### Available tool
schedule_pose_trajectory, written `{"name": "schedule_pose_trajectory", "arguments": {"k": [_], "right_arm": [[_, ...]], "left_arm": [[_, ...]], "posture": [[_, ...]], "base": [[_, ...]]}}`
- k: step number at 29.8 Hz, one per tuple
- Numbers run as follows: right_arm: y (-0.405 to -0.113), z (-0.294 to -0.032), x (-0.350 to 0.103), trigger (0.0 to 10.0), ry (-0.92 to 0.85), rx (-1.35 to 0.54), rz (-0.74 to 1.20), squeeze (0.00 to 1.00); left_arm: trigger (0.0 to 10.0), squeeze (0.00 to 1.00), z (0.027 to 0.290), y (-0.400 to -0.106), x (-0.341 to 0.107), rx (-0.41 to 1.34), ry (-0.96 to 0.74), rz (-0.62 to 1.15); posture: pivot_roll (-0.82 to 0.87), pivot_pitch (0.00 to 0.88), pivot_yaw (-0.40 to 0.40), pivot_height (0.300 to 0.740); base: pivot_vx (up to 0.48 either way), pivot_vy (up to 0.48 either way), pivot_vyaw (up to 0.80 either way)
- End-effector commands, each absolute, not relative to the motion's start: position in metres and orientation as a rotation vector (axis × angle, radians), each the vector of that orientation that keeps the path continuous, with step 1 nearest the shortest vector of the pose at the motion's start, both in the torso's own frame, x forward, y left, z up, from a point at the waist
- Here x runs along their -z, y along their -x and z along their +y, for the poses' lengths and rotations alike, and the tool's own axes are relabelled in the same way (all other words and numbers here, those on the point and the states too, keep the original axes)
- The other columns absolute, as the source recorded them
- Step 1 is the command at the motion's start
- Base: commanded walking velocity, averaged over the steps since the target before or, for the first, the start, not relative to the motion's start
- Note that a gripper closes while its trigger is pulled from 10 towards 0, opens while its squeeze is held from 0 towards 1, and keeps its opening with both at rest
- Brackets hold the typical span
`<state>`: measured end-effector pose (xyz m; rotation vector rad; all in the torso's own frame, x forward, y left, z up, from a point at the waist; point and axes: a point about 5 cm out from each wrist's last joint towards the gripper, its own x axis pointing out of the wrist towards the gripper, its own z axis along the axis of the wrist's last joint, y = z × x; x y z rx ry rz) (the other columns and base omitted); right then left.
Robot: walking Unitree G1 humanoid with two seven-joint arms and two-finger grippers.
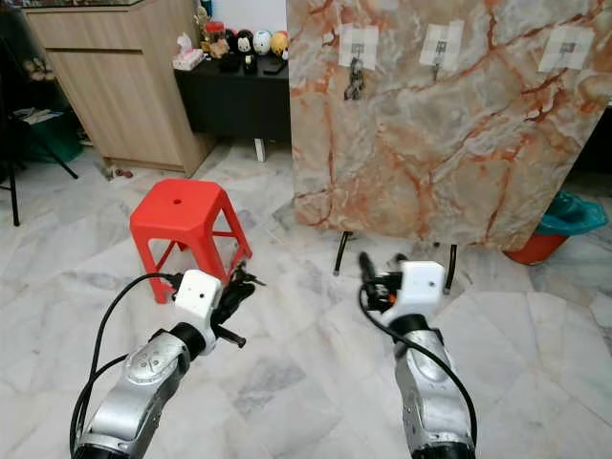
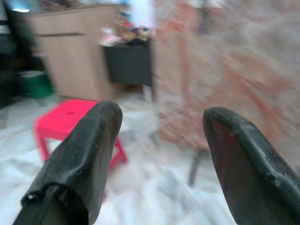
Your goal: Hang keys on a hook
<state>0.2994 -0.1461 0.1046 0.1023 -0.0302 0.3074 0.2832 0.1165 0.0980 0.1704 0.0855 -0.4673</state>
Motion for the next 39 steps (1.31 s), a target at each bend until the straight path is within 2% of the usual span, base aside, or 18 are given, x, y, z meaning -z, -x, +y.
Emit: {"name": "schedule_pose_trajectory", "arguments": {"k": [1, 5, 13, 18, 23, 27, 39], "right_arm": [[-0.301, -0.136, -0.116, 10.0, -0.101, -0.387, -0.054, 0.0], [-0.296, -0.11, -0.142, 10.0, -0.08, -0.687, -0.087, 0.0], [-0.288, -0.102, -0.161, 10.0, -0.109, -0.88, -0.108, 0.0], [-0.289, -0.103, -0.162, 10.0, -0.097, -0.892, -0.101, 0.0], [-0.29, -0.108, -0.16, 10.0, -0.052, -0.864, -0.077, 0.0], [-0.299, -0.118, -0.16, 10.0, -0.026, -0.771, -0.084, 0.0], [-0.302, -0.124, -0.148, 10.0, 0.077, -0.778, -0.019, 0.0]], "left_arm": [[10.0, 0.0, 0.117, -0.287, -0.106, 0.46, -0.217, 0.065], [10.0, 0.0, 0.114, -0.296, -0.119, 0.43, -0.238, 0.035], [10.0, 0.0, 0.107, -0.306, -0.143, 0.416, -0.24, -0.035], [10.0, 0.0, 0.09, -0.306, -0.155, 0.512, -0.285, -0.064], [10.0, 0.0, 0.084, -0.305, -0.162, 0.518, -0.276, -0.078], [10.0, 0.0, 0.077, -0.302, -0.162, 0.584, -0.309, -0.07], [10.0, 0.0, 0.077, -0.304, -0.17, 0.572, -0.3, -0.079]], "posture": [[-0.03, 0.0, -0.015, 0.74], [-0.03, 0.0, -0.029, 0.74], [-0.03, 0.0, -0.043, 0.74], [-0.03, 0.0, -0.041, 0.74], [-0.03, 0.0, -0.042, 0.74], [-0.03, 0.0, -0.044, 0.74], [-0.02, 0.0, -0.051, 0.74]], "base": [[0.0, 0.0, 0.0], [0.0, 0.0, 0.0], [0.0, 0.0, 0.0], [0.0, 0.0, 0.0], [0.0, 0.0, 0.0], [0.0, 0.0, 0.0], [0.0, 0.0, 0.0]]}}
